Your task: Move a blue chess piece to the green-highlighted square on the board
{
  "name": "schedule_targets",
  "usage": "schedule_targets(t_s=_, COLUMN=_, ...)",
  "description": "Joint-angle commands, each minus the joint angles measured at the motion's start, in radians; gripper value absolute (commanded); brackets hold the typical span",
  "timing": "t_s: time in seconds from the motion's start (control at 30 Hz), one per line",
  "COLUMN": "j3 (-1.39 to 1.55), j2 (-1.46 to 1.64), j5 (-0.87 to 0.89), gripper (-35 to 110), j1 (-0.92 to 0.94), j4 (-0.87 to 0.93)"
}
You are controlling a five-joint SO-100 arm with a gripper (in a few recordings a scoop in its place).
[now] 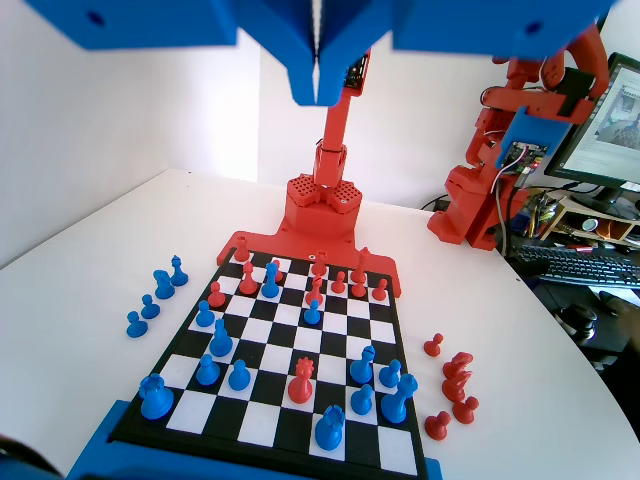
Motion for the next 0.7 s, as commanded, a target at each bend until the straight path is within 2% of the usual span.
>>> schedule_targets(t_s=0.0, j3=0.008, j2=0.003, j5=-0.002, gripper=2, j1=-0.003, j4=-0.017)
schedule_targets(t_s=0.67, j3=0.008, j2=0.003, j5=-0.002, gripper=3, j1=-0.003, j4=-0.017)
